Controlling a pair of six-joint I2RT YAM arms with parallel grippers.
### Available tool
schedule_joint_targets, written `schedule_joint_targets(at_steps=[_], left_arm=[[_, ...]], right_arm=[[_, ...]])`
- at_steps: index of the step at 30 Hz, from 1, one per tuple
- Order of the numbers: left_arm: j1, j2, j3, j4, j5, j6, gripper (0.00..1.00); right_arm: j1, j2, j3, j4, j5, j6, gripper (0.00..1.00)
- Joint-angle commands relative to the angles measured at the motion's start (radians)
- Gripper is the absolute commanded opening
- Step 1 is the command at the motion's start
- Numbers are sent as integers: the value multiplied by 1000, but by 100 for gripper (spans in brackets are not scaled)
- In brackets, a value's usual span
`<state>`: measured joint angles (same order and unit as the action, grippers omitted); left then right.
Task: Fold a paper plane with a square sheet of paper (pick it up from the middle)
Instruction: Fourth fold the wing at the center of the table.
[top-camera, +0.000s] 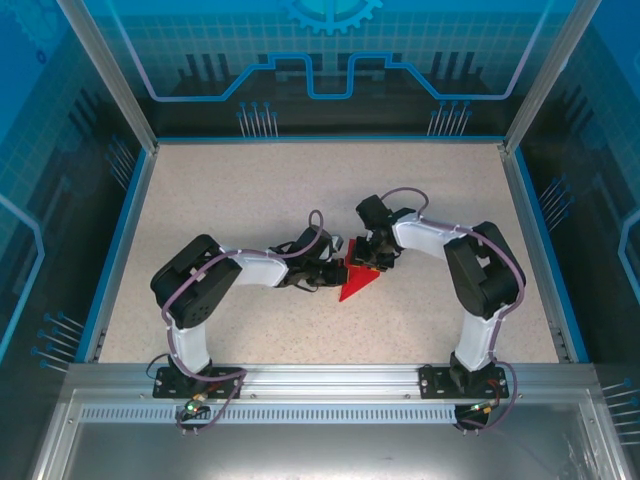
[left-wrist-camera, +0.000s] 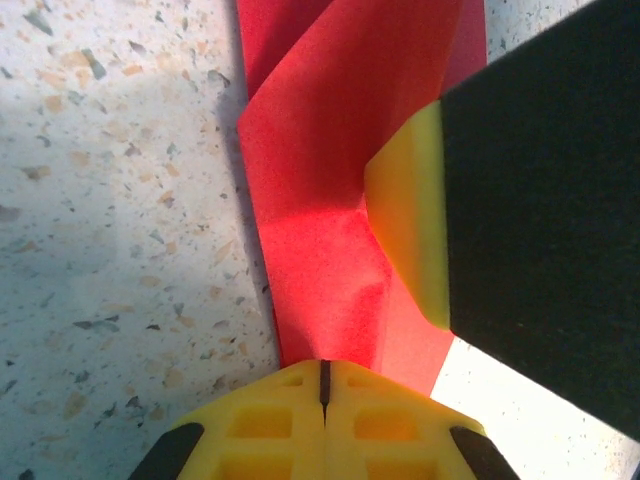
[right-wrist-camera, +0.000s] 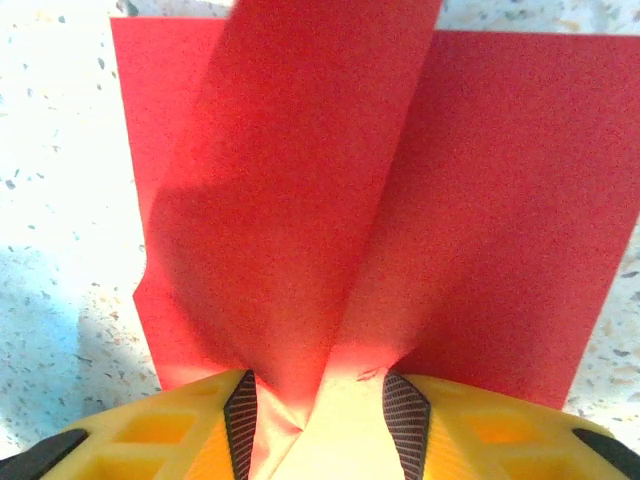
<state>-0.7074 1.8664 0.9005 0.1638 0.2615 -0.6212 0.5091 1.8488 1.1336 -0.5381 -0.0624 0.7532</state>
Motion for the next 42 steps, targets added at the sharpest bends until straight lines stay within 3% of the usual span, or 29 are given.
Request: schedule_joint_targets(at_steps=[1, 9, 15, 20, 42], left_arm=[[-9, 25, 6, -142, -48, 32, 4], [-18, 32, 29, -189, -58, 40, 4], [-20, 31, 37, -204, -64, 44, 3], [-20, 34, 43, -211, -68, 40, 3], [-21, 25, 63, -221, -58, 44, 3]], right_arm=[[-23, -30, -28, -11, -25, -52, 45], [-61, -257, -113, 126, -171, -172, 48], [-63, -214, -199, 267, -334, -216, 20], [-64, -146, -212, 342, -381, -226, 8], [-104, 20, -315, 392, -346, -216, 4]])
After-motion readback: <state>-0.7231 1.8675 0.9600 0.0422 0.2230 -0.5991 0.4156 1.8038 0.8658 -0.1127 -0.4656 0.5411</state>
